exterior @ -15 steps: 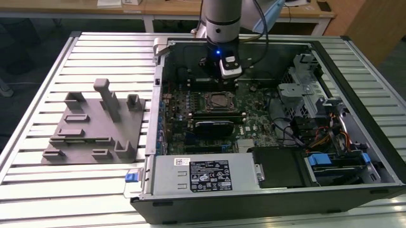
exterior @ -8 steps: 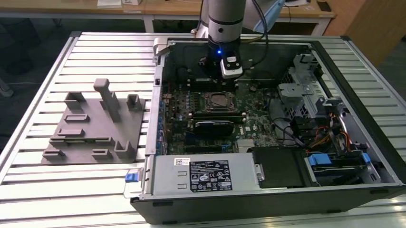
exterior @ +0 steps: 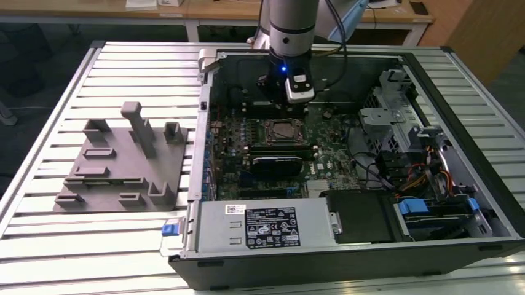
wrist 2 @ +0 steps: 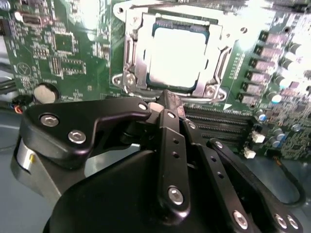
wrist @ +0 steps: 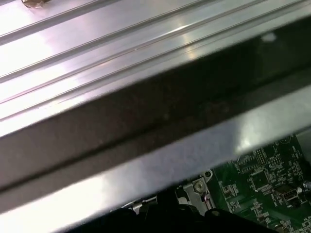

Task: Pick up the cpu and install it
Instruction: 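Install the first cpu locking lever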

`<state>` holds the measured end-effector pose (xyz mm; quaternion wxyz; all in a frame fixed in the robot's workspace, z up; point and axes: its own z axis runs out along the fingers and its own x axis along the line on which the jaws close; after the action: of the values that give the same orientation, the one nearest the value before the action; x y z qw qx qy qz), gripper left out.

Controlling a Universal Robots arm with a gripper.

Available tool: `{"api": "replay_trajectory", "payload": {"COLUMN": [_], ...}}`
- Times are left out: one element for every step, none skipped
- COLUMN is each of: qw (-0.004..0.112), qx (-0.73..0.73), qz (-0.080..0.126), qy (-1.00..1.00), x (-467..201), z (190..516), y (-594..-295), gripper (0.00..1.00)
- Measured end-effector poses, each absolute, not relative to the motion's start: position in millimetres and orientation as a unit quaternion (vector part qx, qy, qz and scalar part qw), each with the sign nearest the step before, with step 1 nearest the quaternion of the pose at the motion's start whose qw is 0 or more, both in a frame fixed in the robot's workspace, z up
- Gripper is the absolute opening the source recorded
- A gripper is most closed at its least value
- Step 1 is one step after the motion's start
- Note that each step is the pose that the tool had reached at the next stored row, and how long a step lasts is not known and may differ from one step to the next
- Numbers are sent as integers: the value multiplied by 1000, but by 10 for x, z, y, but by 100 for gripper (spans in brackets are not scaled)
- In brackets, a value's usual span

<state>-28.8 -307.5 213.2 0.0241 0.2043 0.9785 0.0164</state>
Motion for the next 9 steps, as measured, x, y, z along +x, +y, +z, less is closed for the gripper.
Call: {"api": "replay_trajectory", "payload": {"qw": [24, 24, 24, 25, 25, 25, 25, 26, 26], "qx": [204, 204, 204, 204, 204, 204, 204, 204, 204], "qz": [16, 16, 15, 14, 13, 12, 11, 9, 8], "qy": [978, 978, 978, 978, 979, 979, 979, 979, 979], "x": [-288, -288, -288, -288, -288, -288, -288, -288, -288], "z": [2132, 2132, 2132, 2131, 2131, 2132, 2132, 2131, 2131], "y": [-3093, -3114, -3135, -3156, -3181, -3203, -3224, -3243, -3261], "gripper": [11, 11, 11, 11, 11, 11, 11, 11, 11]}}
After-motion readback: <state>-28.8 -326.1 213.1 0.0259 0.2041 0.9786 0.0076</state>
